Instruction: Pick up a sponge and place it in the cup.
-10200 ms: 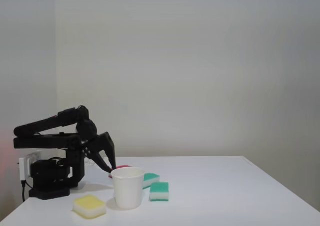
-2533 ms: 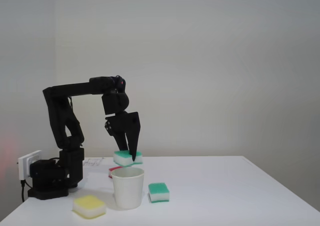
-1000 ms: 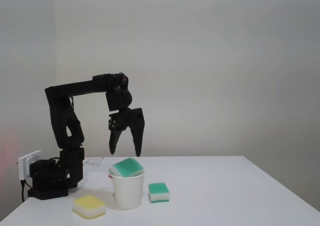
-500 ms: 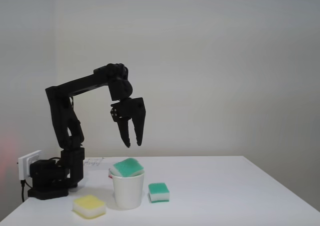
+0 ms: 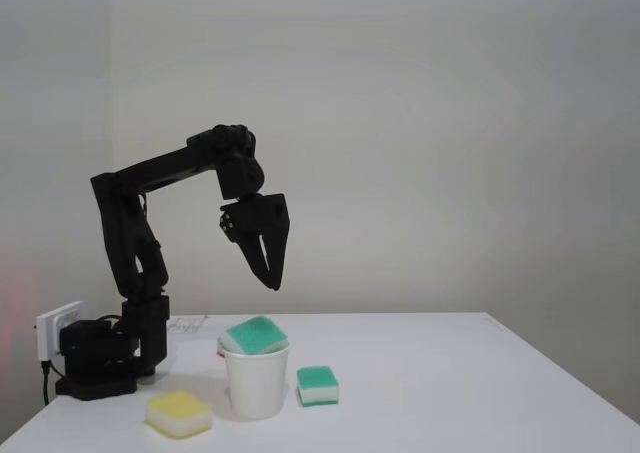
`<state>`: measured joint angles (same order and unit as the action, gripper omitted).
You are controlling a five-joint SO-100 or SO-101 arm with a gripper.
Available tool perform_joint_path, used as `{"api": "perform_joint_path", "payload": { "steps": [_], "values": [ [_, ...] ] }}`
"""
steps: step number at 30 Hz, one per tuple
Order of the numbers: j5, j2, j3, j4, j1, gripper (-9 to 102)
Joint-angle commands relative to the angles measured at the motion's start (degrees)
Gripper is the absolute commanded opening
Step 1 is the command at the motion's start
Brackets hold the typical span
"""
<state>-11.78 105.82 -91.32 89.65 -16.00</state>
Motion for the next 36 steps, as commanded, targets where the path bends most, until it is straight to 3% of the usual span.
{"api": "perform_joint_path", "payload": {
  "steps": [1, 17, 28, 36],
  "values": [
    [-0.7, 1.8, 2.2, 0.4, -1.1, 0],
    [1.8, 2.2, -2.8, -3.2, -4.7, 0],
    [-4.3, 0.6, 3.5, 0.3, 3.0, 0],
    [-4.4, 2.5, -0.1, -3.0, 8.7, 0]
  ]
}}
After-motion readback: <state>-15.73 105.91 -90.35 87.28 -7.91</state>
